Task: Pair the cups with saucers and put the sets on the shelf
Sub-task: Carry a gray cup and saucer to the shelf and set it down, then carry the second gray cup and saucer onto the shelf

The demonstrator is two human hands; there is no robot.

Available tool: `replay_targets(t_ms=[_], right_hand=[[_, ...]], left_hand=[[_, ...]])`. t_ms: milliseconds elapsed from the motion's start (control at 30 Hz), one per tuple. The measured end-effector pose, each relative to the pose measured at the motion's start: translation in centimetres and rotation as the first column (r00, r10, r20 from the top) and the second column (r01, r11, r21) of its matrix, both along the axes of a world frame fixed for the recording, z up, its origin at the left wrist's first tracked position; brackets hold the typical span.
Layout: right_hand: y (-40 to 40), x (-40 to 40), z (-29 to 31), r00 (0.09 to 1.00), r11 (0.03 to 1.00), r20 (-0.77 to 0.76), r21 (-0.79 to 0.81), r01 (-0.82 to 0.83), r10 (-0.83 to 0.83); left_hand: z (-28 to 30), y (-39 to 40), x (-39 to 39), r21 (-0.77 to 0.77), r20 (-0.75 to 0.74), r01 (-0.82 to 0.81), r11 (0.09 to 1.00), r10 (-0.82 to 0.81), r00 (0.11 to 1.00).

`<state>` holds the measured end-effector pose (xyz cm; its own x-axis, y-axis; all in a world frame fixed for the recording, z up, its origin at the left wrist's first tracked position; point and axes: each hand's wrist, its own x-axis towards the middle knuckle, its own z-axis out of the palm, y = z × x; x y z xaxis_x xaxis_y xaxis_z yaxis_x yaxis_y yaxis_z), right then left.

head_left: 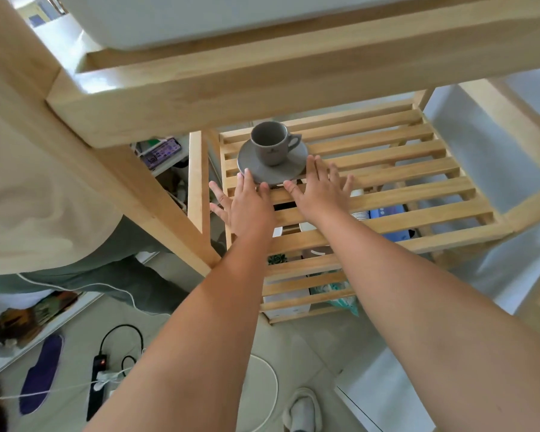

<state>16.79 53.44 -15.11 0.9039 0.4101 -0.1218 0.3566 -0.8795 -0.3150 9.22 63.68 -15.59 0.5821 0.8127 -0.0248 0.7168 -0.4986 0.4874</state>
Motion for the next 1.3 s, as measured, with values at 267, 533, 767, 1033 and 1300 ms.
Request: replay_targets(t_ms=[267,533,767,1033,1300], right_hand=[[-0.3,-0.2,-0.1,0.998,0.995,0.006,-0.076,-0.065,0.066],[-4.7,-4.4,1.4,0.975,0.987,-0.167,-0.044,-0.157,0.147],[-15.2,-10.4,8.4,0.948,0.890,-0.317,0.423,0.170,-0.031],[-33.7,-20.5,16.6,0.960,0.798,-0.177,0.534,0.280,-0.218],[-50.3,-31.4,20.9,0.694,0.536,-0.084,0.572,0.621,-0.715]], left_hand=[[-0.4,0.7,0.2,-0.003,-0.028,0.052,0.999,-0.052,0.998],[1.3,-4.3,-4.8,-0.055,-0.290,0.383,0.922,-0.382,0.878],[7.4,-9.0,-9.7,-0.359,0.078,0.636,0.683,-0.657,0.750],[15.7,-24.9,-14.4,-0.280,0.415,0.898,0.339,-0.801,0.432],[17.0,-43.8,-18.1,-0.231,0.462,0.968,-0.095,-0.887,0.023]])
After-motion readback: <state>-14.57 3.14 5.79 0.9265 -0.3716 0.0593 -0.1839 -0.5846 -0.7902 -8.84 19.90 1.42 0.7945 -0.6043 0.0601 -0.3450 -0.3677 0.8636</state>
